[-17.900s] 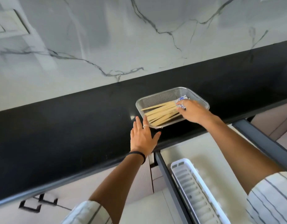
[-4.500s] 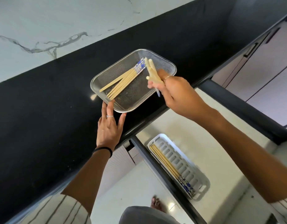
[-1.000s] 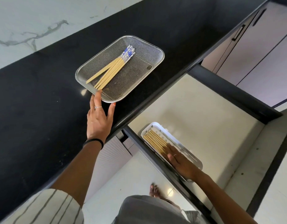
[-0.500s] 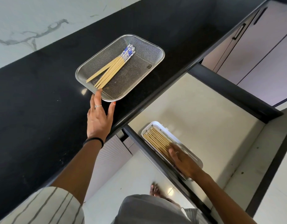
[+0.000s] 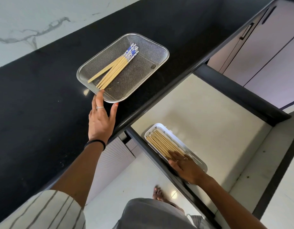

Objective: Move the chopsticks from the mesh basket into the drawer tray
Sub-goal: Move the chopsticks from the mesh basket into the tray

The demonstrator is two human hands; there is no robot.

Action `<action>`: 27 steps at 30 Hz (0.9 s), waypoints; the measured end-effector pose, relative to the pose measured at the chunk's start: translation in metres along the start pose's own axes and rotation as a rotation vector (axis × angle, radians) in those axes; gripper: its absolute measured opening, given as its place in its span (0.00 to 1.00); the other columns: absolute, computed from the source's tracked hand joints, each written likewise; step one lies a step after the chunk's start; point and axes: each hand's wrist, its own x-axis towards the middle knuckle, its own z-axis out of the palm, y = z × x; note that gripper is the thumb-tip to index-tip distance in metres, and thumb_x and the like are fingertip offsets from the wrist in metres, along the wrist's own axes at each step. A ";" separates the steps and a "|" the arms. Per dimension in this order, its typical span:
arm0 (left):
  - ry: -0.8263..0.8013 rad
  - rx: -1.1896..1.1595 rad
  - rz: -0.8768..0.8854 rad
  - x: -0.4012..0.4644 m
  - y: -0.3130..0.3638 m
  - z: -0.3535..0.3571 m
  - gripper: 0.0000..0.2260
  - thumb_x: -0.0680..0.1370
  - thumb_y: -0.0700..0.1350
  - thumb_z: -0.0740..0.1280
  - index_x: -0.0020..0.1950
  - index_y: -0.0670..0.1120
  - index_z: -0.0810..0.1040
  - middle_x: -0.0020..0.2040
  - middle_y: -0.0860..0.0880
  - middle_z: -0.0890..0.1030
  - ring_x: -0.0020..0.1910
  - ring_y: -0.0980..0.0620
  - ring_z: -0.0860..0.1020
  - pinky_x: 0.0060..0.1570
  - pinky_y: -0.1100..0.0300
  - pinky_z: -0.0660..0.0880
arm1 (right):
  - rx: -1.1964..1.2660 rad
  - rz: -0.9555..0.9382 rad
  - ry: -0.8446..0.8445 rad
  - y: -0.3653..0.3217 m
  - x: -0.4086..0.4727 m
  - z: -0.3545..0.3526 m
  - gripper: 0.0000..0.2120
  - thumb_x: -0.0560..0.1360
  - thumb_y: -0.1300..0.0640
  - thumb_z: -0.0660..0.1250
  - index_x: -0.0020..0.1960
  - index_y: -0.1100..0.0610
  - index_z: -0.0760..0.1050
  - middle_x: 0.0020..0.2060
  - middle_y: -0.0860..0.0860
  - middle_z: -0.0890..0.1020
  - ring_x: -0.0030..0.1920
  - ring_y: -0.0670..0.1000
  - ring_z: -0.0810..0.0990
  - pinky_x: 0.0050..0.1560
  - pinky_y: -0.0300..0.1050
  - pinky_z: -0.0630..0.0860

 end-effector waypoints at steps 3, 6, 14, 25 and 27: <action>0.008 0.001 -0.001 0.000 0.000 0.000 0.27 0.82 0.53 0.60 0.77 0.48 0.55 0.77 0.42 0.61 0.74 0.40 0.65 0.67 0.37 0.68 | -0.124 -0.016 -0.001 0.003 0.000 -0.005 0.27 0.79 0.38 0.42 0.73 0.45 0.63 0.76 0.41 0.57 0.76 0.44 0.52 0.77 0.47 0.49; 0.011 0.006 -0.005 0.001 -0.001 0.000 0.26 0.82 0.53 0.60 0.77 0.49 0.55 0.77 0.42 0.62 0.73 0.40 0.66 0.66 0.37 0.69 | -0.113 -0.038 0.035 0.004 -0.002 -0.008 0.31 0.76 0.35 0.39 0.72 0.45 0.64 0.75 0.42 0.61 0.76 0.44 0.56 0.77 0.48 0.54; 0.012 -0.009 -0.010 0.001 -0.001 0.000 0.26 0.82 0.53 0.60 0.77 0.50 0.54 0.77 0.43 0.62 0.74 0.41 0.65 0.68 0.37 0.67 | -0.131 -0.052 0.004 0.001 -0.004 -0.007 0.24 0.80 0.40 0.45 0.73 0.45 0.61 0.76 0.42 0.58 0.76 0.44 0.52 0.77 0.47 0.51; 0.010 -0.003 -0.016 0.000 -0.001 0.000 0.26 0.82 0.54 0.59 0.77 0.51 0.54 0.76 0.43 0.64 0.73 0.41 0.66 0.69 0.38 0.67 | -0.215 -0.093 -0.016 0.001 -0.002 -0.010 0.28 0.78 0.37 0.41 0.76 0.43 0.51 0.76 0.42 0.58 0.76 0.44 0.53 0.77 0.48 0.52; 0.008 0.011 -0.022 0.000 -0.001 0.000 0.26 0.82 0.54 0.59 0.76 0.52 0.54 0.75 0.42 0.65 0.71 0.40 0.68 0.68 0.38 0.67 | -0.194 -0.089 0.006 0.002 -0.005 -0.006 0.29 0.77 0.36 0.40 0.76 0.43 0.49 0.75 0.42 0.60 0.76 0.45 0.55 0.76 0.49 0.53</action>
